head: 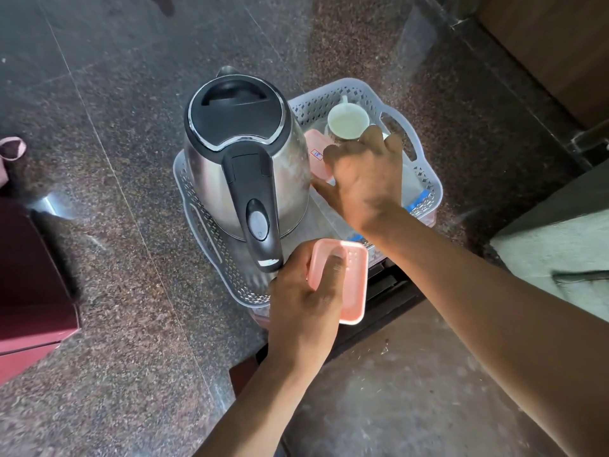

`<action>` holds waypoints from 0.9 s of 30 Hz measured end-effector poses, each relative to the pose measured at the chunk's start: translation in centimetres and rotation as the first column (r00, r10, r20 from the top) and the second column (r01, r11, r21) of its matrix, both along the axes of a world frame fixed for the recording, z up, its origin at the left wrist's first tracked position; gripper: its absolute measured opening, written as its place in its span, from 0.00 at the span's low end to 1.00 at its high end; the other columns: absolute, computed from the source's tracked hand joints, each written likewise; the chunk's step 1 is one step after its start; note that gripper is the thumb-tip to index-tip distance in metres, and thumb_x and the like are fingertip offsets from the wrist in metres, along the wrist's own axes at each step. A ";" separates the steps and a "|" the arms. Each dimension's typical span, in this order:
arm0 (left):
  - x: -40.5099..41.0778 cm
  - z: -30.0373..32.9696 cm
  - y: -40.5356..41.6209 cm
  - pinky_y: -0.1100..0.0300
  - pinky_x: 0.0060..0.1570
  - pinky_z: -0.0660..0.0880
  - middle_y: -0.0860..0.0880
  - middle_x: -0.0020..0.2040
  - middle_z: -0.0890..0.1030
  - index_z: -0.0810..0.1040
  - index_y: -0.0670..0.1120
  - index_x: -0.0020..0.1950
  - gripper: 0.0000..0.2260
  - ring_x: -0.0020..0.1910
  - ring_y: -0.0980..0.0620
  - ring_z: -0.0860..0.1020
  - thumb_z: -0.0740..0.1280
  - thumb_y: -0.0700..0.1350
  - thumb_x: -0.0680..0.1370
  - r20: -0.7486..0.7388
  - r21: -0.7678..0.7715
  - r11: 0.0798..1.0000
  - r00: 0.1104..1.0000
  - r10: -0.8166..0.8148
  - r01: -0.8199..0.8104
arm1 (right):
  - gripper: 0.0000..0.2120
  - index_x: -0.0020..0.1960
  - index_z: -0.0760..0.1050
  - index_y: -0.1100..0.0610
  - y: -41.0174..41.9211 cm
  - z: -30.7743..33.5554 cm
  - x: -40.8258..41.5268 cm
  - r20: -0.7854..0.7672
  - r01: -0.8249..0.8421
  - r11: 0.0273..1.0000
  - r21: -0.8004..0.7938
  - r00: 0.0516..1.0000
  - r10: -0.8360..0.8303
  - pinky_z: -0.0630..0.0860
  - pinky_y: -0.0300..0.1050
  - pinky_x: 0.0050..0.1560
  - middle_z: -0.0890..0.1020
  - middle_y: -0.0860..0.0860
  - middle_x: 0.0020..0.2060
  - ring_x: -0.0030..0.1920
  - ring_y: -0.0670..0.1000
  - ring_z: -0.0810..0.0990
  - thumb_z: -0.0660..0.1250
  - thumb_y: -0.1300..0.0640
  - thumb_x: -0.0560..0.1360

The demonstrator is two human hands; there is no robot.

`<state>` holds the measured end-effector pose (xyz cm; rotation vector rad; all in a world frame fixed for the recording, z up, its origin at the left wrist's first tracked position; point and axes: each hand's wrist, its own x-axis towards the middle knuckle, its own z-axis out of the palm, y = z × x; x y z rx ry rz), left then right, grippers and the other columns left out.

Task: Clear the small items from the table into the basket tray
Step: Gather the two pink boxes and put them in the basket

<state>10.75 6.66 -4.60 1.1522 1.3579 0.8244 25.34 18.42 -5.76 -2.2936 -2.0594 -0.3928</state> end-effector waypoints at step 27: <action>2.8 1.1 1.5 0.65 0.53 0.76 0.64 0.48 0.85 0.80 0.57 0.58 0.06 0.49 0.65 0.81 0.67 0.47 0.84 0.075 -0.123 0.973 0.976 0.206 -0.196 | 0.25 0.69 0.79 0.46 -13.5 8.6 3.0 -0.811 -0.097 0.985 -0.144 0.582 -0.061 0.84 0.51 0.58 0.85 0.45 0.59 0.55 0.44 0.84 0.74 0.62 0.74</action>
